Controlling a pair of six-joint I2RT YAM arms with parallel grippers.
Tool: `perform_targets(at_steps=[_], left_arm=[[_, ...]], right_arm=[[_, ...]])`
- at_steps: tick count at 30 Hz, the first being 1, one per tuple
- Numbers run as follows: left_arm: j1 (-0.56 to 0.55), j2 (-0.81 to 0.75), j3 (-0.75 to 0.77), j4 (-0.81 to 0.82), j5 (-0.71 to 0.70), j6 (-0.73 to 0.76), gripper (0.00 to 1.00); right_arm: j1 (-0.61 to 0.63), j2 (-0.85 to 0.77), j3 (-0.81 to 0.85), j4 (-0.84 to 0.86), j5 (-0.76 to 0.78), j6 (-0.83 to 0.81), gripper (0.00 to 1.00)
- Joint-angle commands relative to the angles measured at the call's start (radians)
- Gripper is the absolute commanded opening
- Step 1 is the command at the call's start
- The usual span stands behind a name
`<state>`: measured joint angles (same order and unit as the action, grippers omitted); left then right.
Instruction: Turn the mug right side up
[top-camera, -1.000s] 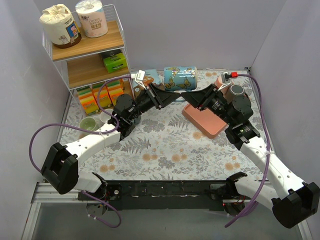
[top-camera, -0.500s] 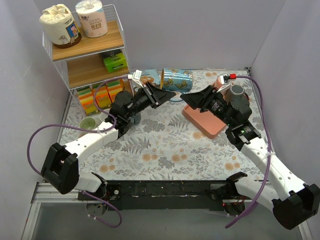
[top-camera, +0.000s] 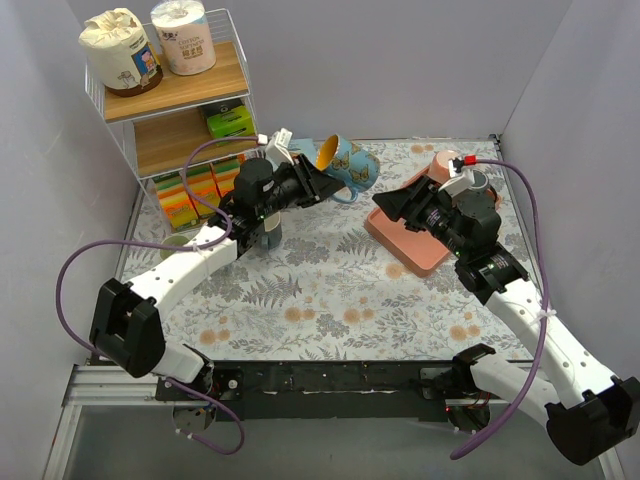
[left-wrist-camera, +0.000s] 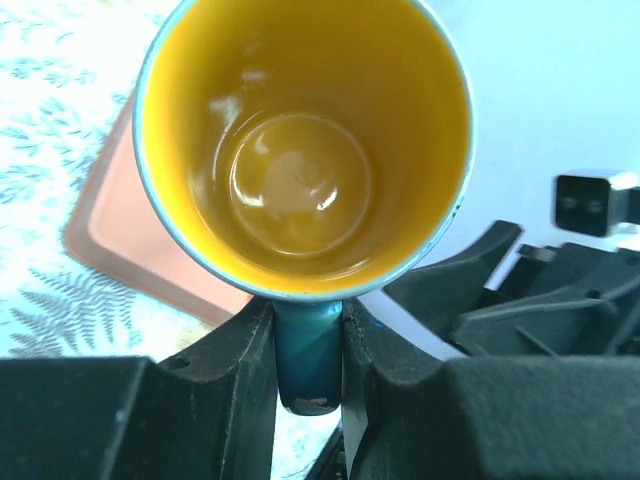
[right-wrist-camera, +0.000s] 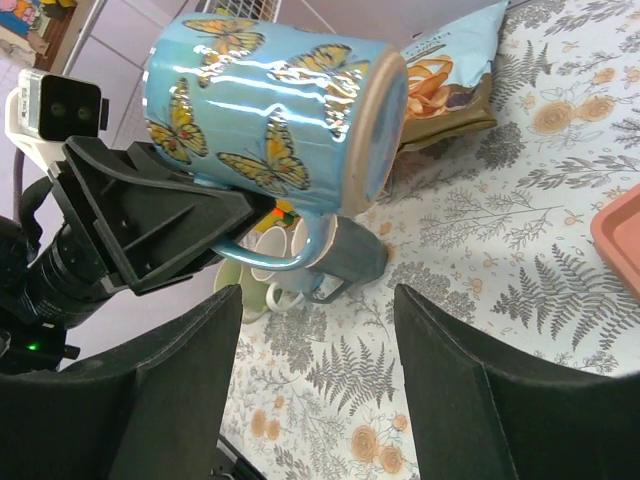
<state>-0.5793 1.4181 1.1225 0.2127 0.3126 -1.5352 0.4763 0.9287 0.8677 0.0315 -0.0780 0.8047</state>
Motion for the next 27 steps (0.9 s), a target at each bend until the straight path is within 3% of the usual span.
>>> perform_targets(at_steps=[1,9,18,27], left_arm=[[0.006,-0.002,0.095,-0.064,-0.064,0.142,0.0],[0.004,0.039,0.117,-0.185,-0.181,0.326,0.0],[-0.025,0.133,0.1,-0.233,-0.351,0.49,0.0],[-0.054,0.24,0.106,-0.222,-0.493,0.543,0.0]], right_arm=[[-0.01,-0.021,0.014,-0.025,0.058,-0.015,0.7],[-0.018,-0.022,0.074,-0.189,0.178,-0.053,0.7],[-0.021,-0.027,0.065,-0.199,0.187,-0.05,0.7],[-0.03,-0.031,0.06,-0.216,0.201,-0.052,0.69]])
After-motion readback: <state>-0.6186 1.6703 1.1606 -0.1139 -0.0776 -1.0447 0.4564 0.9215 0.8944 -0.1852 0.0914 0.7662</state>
